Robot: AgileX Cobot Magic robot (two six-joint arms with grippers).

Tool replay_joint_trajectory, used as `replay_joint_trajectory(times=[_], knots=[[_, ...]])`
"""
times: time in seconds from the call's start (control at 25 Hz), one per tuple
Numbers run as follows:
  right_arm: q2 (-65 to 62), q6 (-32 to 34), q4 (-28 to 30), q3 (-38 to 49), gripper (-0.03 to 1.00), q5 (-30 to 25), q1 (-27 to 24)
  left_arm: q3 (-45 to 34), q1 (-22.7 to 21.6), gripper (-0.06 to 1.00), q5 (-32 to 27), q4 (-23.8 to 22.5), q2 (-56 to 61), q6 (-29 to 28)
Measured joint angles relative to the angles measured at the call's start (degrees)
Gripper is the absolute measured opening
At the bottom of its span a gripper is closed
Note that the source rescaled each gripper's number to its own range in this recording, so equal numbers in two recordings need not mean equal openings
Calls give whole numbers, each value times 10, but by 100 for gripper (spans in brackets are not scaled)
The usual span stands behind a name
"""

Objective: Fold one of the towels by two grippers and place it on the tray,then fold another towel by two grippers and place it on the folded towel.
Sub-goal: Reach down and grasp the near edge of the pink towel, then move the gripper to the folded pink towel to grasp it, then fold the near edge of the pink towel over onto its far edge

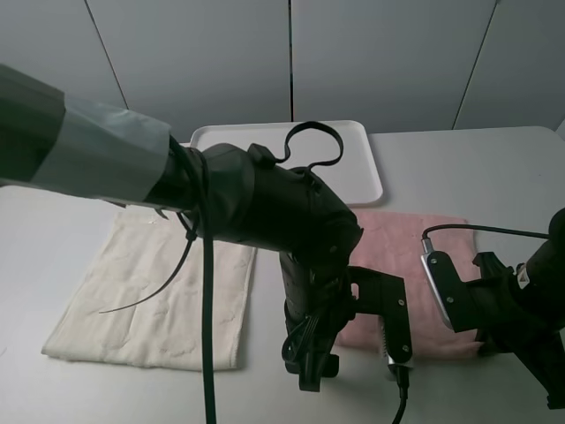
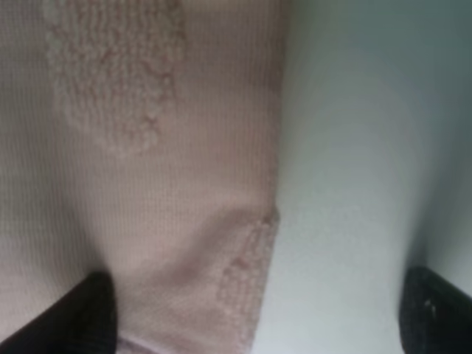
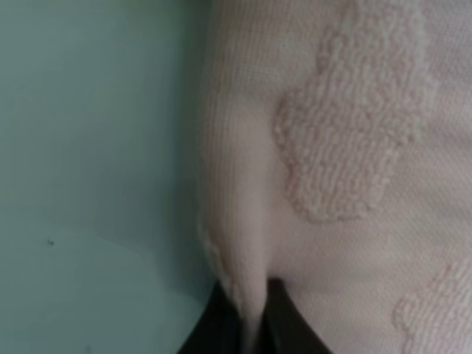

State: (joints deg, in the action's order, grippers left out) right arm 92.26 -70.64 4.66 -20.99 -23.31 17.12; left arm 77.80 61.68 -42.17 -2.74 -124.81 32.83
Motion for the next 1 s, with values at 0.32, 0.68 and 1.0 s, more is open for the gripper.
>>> replay_joint_trajectory(times=[0.32,0.68,1.0], knots=[[0,4,0,0,1,-1,0,0,35,13,9,-57,-3,-39],[0,9,-28,0,0,-1,0,1,35,0,12,-64,-3,-42],[-36,10,-69,4,0,-17,0,1,10,0,15,-51,-2,-64]])
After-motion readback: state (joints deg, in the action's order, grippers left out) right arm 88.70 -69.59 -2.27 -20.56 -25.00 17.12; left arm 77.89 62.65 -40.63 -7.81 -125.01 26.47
